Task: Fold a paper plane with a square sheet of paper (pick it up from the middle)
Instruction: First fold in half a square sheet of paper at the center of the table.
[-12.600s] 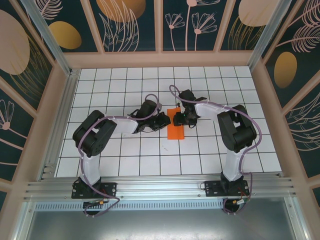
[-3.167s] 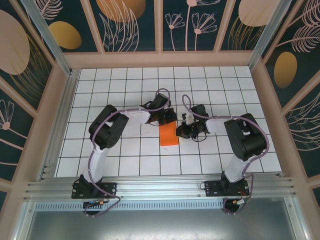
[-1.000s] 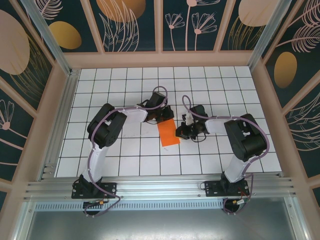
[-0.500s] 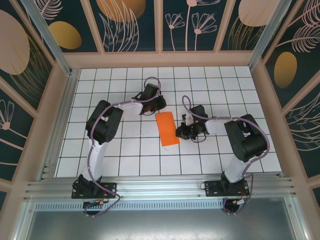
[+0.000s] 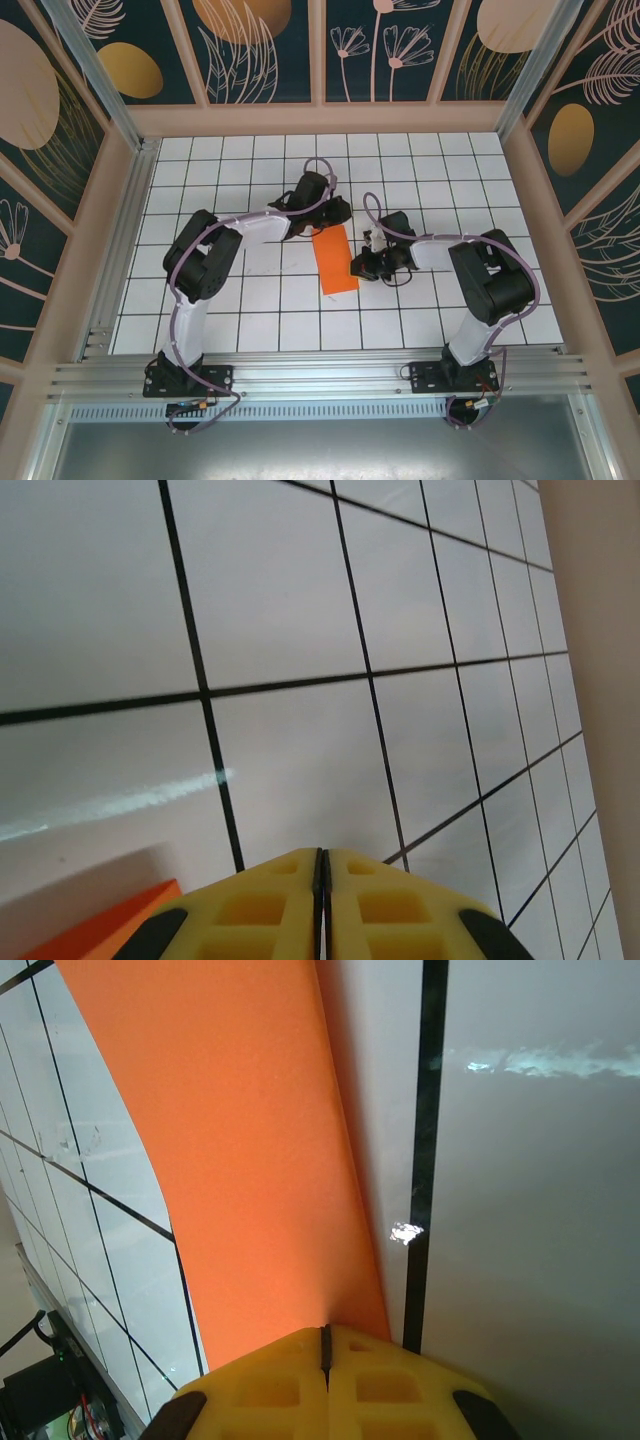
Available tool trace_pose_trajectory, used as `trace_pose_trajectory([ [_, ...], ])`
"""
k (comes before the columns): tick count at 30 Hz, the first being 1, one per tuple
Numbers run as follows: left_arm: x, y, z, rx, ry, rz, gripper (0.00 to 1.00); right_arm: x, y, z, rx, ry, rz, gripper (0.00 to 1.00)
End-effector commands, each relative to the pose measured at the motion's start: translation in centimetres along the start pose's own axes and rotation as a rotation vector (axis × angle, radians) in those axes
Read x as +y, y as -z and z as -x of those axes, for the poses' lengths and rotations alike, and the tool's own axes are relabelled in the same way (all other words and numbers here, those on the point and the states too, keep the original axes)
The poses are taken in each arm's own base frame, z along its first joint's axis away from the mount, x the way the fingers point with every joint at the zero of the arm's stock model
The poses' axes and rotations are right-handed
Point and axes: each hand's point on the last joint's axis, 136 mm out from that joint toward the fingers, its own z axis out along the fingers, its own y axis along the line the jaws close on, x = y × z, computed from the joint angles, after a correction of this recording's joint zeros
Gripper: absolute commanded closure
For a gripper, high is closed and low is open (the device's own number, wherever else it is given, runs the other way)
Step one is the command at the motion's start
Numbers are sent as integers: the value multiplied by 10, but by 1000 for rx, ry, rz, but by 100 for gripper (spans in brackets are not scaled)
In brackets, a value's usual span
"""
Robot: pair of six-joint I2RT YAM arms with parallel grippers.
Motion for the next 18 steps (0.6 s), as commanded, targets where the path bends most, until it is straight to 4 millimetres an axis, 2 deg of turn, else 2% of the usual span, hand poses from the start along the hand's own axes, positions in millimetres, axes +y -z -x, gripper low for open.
trace_pose_trajectory([
  [1, 20, -17, -20, 51, 29, 89, 89, -40, -7, -46, 129, -106, -143, 97],
  [9, 39, -33, -33, 100, 46, 151, 90, -42, -8, -48, 131, -108, -147, 97],
  [15, 61, -34, -29, 75, 16, 258, 91, -43, -7, -50, 134, -103, -149, 97],
  [18, 69, -35, -30, 74, 3, 286, 92, -36, -4, -45, 121, -88, -126, 97],
])
